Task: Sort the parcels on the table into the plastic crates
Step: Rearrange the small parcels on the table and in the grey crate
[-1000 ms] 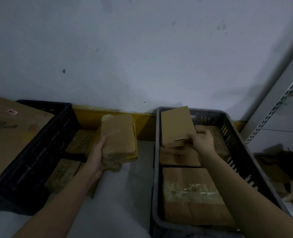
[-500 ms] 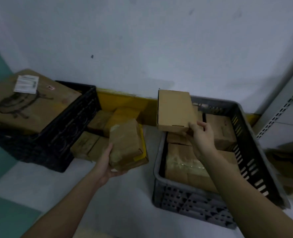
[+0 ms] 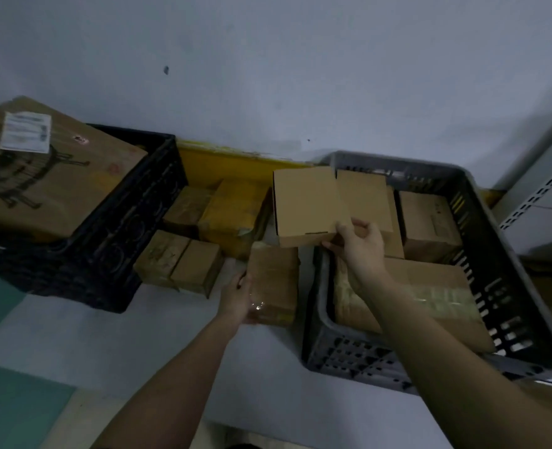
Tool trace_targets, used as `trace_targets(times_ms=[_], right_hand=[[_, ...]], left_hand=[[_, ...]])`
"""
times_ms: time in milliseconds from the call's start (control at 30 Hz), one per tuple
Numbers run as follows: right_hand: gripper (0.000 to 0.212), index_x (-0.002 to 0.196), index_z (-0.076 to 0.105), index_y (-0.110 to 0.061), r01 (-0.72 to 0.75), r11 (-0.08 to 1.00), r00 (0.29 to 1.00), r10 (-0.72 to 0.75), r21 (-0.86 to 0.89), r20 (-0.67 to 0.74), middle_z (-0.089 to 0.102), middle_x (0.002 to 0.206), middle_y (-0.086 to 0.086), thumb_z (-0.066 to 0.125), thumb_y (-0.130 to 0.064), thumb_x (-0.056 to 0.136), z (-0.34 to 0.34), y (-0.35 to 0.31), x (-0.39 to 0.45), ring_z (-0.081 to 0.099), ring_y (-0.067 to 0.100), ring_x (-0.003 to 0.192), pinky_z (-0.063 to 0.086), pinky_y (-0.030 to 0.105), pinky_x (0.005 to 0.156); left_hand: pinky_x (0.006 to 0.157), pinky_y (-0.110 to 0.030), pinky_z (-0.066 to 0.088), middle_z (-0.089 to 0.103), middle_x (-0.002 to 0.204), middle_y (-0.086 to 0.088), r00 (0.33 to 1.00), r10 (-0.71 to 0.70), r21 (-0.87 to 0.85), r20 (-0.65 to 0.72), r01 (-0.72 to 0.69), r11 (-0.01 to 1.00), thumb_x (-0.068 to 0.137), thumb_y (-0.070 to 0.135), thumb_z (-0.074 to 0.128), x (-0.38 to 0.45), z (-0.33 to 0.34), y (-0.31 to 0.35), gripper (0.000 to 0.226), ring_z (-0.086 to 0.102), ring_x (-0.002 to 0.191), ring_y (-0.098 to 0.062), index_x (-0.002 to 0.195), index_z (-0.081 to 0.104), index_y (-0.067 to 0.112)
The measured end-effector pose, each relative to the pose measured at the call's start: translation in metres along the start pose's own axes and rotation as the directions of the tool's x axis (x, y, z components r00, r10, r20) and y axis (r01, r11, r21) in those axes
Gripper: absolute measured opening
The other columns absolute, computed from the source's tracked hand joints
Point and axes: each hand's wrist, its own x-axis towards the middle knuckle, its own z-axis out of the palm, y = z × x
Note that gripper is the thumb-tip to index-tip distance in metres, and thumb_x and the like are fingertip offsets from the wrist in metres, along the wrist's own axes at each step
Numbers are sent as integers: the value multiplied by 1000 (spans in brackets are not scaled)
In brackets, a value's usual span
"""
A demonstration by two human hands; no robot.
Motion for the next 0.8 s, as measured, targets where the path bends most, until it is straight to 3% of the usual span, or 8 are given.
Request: trace_targets(times_ms=[133, 200, 267, 333, 433, 500, 600, 800], right_hand=[[30, 123, 47, -16, -20, 998, 999, 22, 56, -25, 57, 123, 10, 62, -15, 97, 13, -5, 7, 65, 22, 105, 60, 29, 76], [32, 125, 47, -16, 9, 999, 999, -7, 33, -35, 59, 120, 8, 63, -16, 97, 20, -5, 10, 66, 21, 104, 60, 30, 79], [32, 124, 47, -16, 35, 999, 998, -33, 32, -61, 59, 118, 8, 63, -16, 97, 27, -3, 12, 66, 20, 103, 61, 31, 80], [32, 125, 46, -14, 52, 998, 996, -49, 45, -76, 59, 116, 8, 62, -15, 97, 38, -4, 13, 67, 20, 102, 61, 31, 79], [33, 126, 45, -13, 75, 997, 996, -74, 16, -53, 59, 113, 8, 62, -15, 97, 55, -13, 23, 67, 17, 97, 61, 30, 77], [33, 126, 45, -13, 88, 996, 996, -88, 9, -30, 60, 113, 9, 62, -14, 97, 66, -21, 31, 67, 18, 96, 61, 29, 75], [34, 126, 45, -14, 65, 997, 997, -62, 52, -48, 58, 114, 8, 62, -13, 96, 78, -25, 41, 67, 17, 95, 62, 31, 76], [34, 127, 49, -13, 1, 990, 996, 12, 143, -86, 59, 110, 6, 63, -12, 96, 93, -15, 50, 67, 17, 92, 62, 34, 80]], left_hand=[[90, -40, 55, 62, 118, -2, 997, 38, 57, 63, -42, 997, 106, 31, 44, 23, 14, -3, 27, 63, 98, -21, 133, 48, 31], [102, -40, 47, 47, 141, -10, 989, 121, 232, 86, -138, 963, 104, 22, 47, 40, 16, -14, 46, 53, 122, -30, 148, 33, 29], [113, -41, 34, 32, 153, -17, 944, 305, 563, 124, -320, 762, 101, 13, 46, 53, 13, -30, 53, 36, 137, -36, 152, 33, 16], [113, -45, 35, 43, 147, -24, 816, 490, 632, 305, -559, 537, 93, 6, 44, 60, 11, -48, 50, 41, 134, -44, 143, 46, 8], [115, -53, 32, 41, 151, -23, 677, 399, 627, 619, -732, 268, 91, 16, 46, 65, 16, -58, 56, 39, 138, -40, 146, 41, 3], [124, -43, 9, 12, 165, -13, 696, 256, 686, 671, -714, 142, 96, 20, 48, 67, 20, -56, 68, 10, 152, -32, 156, 18, 6], [122, -38, -1, 1, 166, -7, 744, 246, 742, 621, -659, 121, 95, 25, 54, 81, 32, -45, 82, -1, 153, -27, 159, 4, 10], [121, -39, 11, 10, 166, -3, 759, 243, 747, 603, -645, 161, 89, 18, 56, 132, 64, 0, 84, 11, 151, -25, 159, 10, 15]])
